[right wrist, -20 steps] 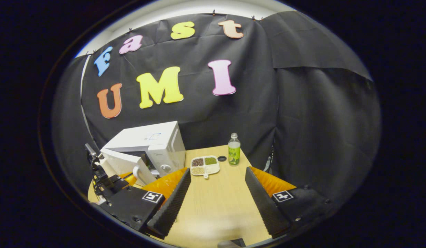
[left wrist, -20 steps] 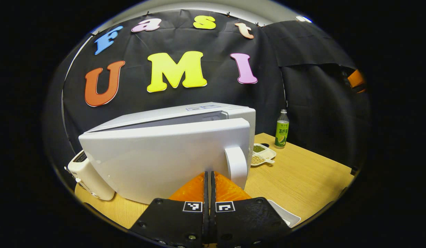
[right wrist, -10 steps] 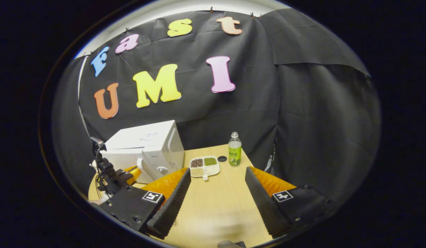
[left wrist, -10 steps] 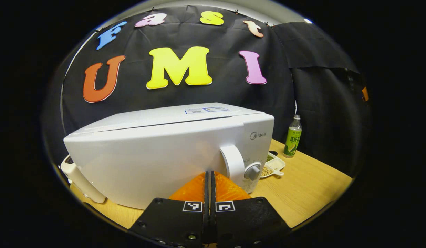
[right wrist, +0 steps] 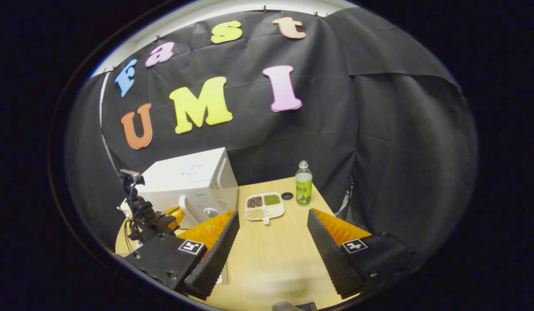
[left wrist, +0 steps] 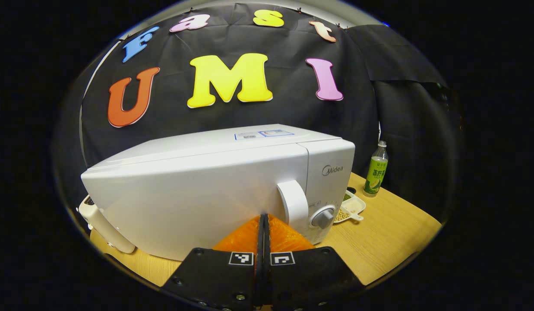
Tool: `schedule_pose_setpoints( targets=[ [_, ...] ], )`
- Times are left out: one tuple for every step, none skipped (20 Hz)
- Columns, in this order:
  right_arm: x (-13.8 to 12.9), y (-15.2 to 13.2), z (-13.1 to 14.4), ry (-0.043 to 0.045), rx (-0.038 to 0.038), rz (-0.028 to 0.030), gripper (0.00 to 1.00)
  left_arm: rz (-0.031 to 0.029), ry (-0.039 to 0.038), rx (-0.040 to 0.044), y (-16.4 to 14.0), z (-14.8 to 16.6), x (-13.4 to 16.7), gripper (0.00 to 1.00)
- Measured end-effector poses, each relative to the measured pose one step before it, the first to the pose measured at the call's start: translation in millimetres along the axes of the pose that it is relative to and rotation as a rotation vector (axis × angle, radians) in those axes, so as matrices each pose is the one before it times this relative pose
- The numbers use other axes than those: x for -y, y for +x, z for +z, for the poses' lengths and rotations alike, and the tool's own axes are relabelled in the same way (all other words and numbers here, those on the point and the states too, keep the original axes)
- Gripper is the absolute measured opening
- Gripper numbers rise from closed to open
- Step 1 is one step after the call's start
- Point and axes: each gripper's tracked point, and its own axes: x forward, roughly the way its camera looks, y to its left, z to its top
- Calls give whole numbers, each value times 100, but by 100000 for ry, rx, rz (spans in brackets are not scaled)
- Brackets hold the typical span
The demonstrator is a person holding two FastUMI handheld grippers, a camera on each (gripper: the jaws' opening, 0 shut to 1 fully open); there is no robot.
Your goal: Open the microwave oven with the left hand, put the food in, and close the microwave oven.
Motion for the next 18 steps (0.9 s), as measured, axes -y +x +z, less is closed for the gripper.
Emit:
schedule_pose_setpoints(
  targets=[
    [-338, -211, 333, -802, 1185, 416, 92, -550, -891, -542, -641, 159, 4, 1],
    [-540, -113, 442, -777, 1553, 982, 92, 766, -972, 150, -874, 354, -387, 3],
    [-620, -78, 278, -911, 1184, 670, 100, -1184, -1969, 1801, -1204, 819, -420, 17],
    [-757, -46, 346, -505, 1500, 1187, 92, -1584, -2576, 2527, -1270, 1087, -106, 41],
    [-932, -185, 490, -321, 1698, 1608, 92, 577, -926, 2621, -1892, 1343, -598, 66],
    [-1006, -191, 415, -816, 1758, 1363, 100, 2263, 552, 2456, -1596, 1476, -977, 90],
    [-996, -199, 521, -949, 1759, 1475, 100, 2250, 88, 1951, -1702, 1392, -1165, 97],
    [-1121, -164, 433, -796, 1819, 1568, 92, 1171, -1136, 2004, -1511, 1413, -996, 97],
    [-1065, -112, 505, -723, 1690, 1549, 100, 939, -1752, 977, -1453, 1120, -847, 96],
    [-1654, -359, 401, -402, 1470, 1614, 92, 1520, -1938, 1694, -1649, 1387, -972, 96],
    [-1026, -221, 517, -268, 1611, 1402, 92, 508, -1804, 2068, -1400, 1572, -818, 96],
    [-1076, -309, 476, -332, 1794, 1533, 100, 1282, -1436, 2384, -1355, 1534, -805, 96],
    [-952, -289, 424, -794, 1227, 955, 100, 1059, -817, 1619, -1369, 1478, -809, 96],
    [-879, -339, 438, -743, 1523, 834, 92, 1001, -369, 2718, -1036, 1782, -597, 96],
    [-831, -264, 506, -803, 1363, 572, 100, 1140, 562, 1726, -1227, 1322, -809, 96],
    [-865, -467, 442, -594, 1191, 881, 92, 1095, 876, 1139, -933, 1012, -754, 95],
    [-716, -398, 342, 188, 204, 136, 92, 1108, 594, 714, -1113, 841, -763, 95],
    [-758, -593, 333, 641, 706, 1210, 92, 777, -2, 327, -1171, 821, -649, 95]
  ],
)
